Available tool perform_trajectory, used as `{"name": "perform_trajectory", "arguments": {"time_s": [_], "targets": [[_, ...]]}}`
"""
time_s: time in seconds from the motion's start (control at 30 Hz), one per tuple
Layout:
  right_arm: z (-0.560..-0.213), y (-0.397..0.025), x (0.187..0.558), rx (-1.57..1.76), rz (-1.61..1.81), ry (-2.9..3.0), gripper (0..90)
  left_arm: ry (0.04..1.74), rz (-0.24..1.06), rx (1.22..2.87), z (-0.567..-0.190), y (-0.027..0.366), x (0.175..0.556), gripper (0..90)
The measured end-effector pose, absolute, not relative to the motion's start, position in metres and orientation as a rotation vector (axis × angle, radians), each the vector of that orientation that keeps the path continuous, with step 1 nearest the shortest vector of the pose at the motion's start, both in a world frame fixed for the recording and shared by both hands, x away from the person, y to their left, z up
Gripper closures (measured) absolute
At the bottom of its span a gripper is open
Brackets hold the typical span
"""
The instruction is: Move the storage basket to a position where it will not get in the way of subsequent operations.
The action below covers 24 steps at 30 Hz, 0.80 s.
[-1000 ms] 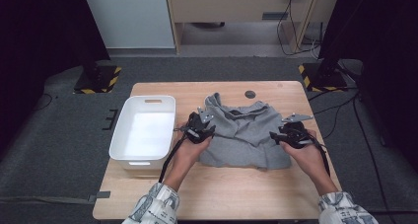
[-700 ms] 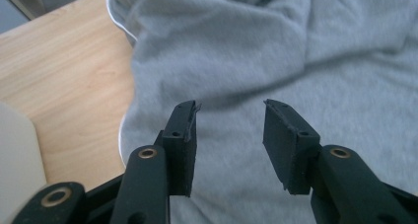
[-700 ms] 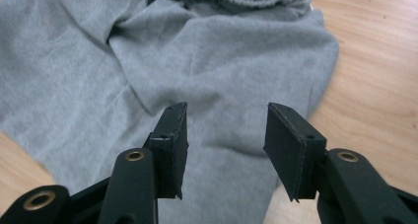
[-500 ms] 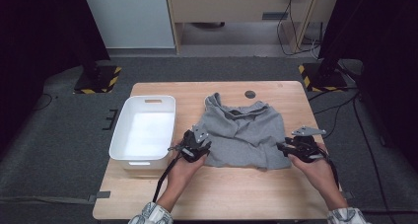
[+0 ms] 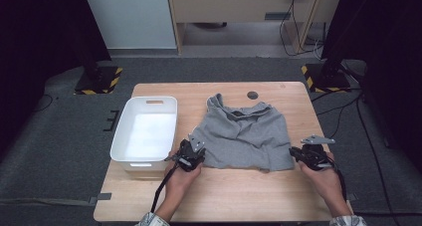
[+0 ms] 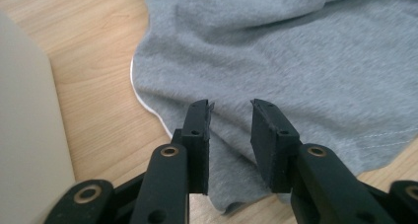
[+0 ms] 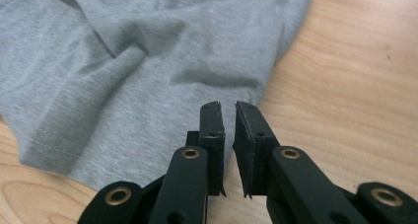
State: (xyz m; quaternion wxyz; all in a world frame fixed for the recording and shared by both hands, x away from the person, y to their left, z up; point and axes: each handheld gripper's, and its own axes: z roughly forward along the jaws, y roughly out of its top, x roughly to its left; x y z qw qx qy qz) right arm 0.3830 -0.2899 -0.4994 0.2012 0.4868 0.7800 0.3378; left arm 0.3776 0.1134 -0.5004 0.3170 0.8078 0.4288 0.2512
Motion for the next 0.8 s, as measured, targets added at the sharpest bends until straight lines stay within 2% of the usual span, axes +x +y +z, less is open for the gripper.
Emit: {"name": "perform_trajectory", "arguments": {"time_s": [0.17, 0.33, 0.47, 0.8], "targets": [[-0.507, -0.296, 0.379, 1.394, 0.940, 2.147, 77.5, 1.146, 0.657, 2.145, -0.508, 0.112, 0.376, 70.3], [-0.508, -0.300, 0.376, 1.406, 0.978, 2.141, 73.1, 1.151, 0.687, 2.135, -0.515, 0.111, 0.374, 68.4], [-0.508, -0.298, 0.376, 1.395, 0.976, 2.137, 72.6, 1.163, 0.708, 2.107, -0.516, 0.114, 0.371, 65.2], [-0.510, -0.294, 0.375, 1.398, 0.971, 2.154, 71.0, 1.159, 0.754, 2.090, -0.510, 0.113, 0.365, 67.5]]}}
